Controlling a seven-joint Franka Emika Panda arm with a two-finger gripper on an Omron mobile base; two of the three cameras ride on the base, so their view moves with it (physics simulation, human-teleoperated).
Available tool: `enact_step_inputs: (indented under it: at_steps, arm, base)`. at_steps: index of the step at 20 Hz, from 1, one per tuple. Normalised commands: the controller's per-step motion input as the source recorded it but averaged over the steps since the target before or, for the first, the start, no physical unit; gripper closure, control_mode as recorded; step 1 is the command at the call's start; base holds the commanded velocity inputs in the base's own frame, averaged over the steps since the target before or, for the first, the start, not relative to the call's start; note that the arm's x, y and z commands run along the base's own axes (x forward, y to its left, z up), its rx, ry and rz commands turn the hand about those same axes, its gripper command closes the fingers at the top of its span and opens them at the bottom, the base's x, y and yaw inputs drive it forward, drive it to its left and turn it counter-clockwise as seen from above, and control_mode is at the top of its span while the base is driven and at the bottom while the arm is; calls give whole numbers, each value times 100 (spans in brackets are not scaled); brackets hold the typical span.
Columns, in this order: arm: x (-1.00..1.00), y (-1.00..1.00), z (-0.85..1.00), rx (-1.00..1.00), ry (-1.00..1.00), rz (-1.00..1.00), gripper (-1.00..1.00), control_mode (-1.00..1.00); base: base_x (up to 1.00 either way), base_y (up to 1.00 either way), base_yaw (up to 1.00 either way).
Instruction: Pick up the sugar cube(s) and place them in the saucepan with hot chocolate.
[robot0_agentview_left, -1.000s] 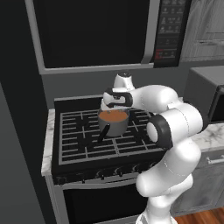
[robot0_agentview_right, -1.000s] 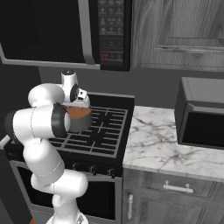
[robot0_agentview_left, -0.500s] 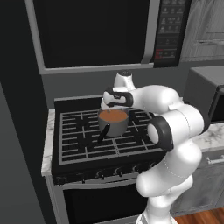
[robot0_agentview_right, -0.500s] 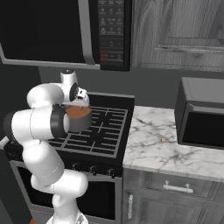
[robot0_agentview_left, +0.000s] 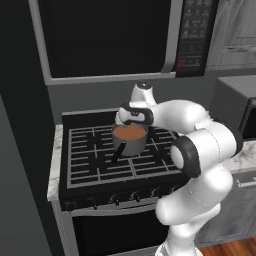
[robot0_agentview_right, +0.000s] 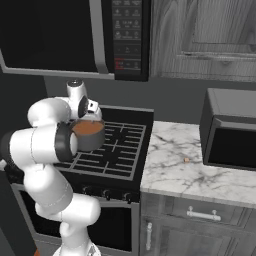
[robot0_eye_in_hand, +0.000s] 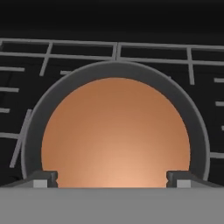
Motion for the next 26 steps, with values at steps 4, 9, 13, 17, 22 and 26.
enact_step_inputs:
  at_steps: [4,9,13,17,22,26]
  arm:
    - [-16,0,9,0,-20,0,-100,-100]
    - [-16,0,11,1,-23,0,-100,-100]
    - [-27,-6,4,2,-18,0,-100,-100]
    - [-27,-19,0,3,-7,0,-100,-100]
    - [-53,-57,21,7,-10,0,-100,-100]
    - [-31,-75,87,6,-14,0,-100,-100]
  base:
    - [0,0,0]
    - [0,0,0]
    - [0,0,0]
    - [0,0,0]
    - [0,0,0]
    - [0,0,0]
